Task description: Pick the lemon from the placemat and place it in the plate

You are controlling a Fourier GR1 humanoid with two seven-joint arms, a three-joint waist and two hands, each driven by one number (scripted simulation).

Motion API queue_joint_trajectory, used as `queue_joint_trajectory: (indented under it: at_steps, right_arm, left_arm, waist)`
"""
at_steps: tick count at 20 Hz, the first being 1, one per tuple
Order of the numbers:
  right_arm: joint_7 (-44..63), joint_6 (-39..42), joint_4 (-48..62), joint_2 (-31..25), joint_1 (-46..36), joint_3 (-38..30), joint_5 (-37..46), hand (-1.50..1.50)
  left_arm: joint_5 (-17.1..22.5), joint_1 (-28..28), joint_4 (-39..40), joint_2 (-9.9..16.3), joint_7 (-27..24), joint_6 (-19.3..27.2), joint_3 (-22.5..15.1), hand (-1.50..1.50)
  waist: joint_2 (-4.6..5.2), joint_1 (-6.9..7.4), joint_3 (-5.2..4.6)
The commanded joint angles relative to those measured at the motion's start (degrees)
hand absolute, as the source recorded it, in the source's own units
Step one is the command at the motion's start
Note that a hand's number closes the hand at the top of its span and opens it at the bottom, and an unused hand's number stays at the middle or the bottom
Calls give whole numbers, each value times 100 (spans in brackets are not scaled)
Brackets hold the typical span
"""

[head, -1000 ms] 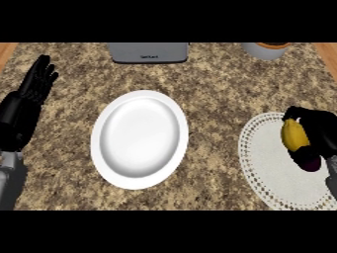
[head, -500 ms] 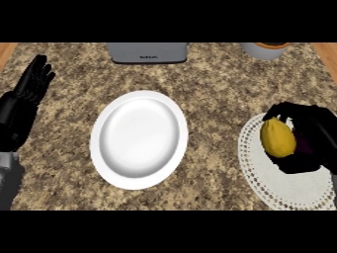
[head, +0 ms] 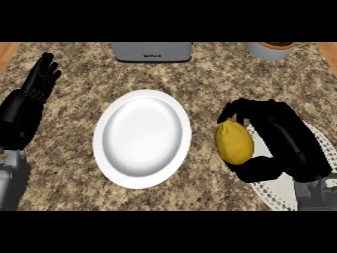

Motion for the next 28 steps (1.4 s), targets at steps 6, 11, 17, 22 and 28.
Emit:
queue_joint_trajectory:
  at_steps: [6, 11, 17, 22, 28]
  right_arm:
    - [973, 140, 1358, 1939, -1531, 570, 438, 150]
    - [1147, -484, 2478, 2318, -2086, 982, 472, 150]
    - [1054, -1777, 4331, 2336, -2815, 1700, 294, 150]
    - [746, -1919, 5521, 2339, -3526, 2143, -423, 150]
    - [484, -2963, 6423, 2341, -3662, 2352, -1692, -150]
  left_arm:
    - [-79, -81, 181, -74, -61, -138, 53, 0]
    - [-206, -48, 201, -252, -156, -65, 10, 0]
    - [-85, -310, -188, -53, 408, -197, 93, 0]
    - [-174, -620, 622, -272, -90, -197, 94, 0]
    - [-93, -338, 73, -242, 87, -431, -79, 0]
  waist:
    - [16, 47, 0]
    - [15, 62, 1]
    - [27, 176, 4]
    - [63, 193, 0]
    - [101, 482, 3]
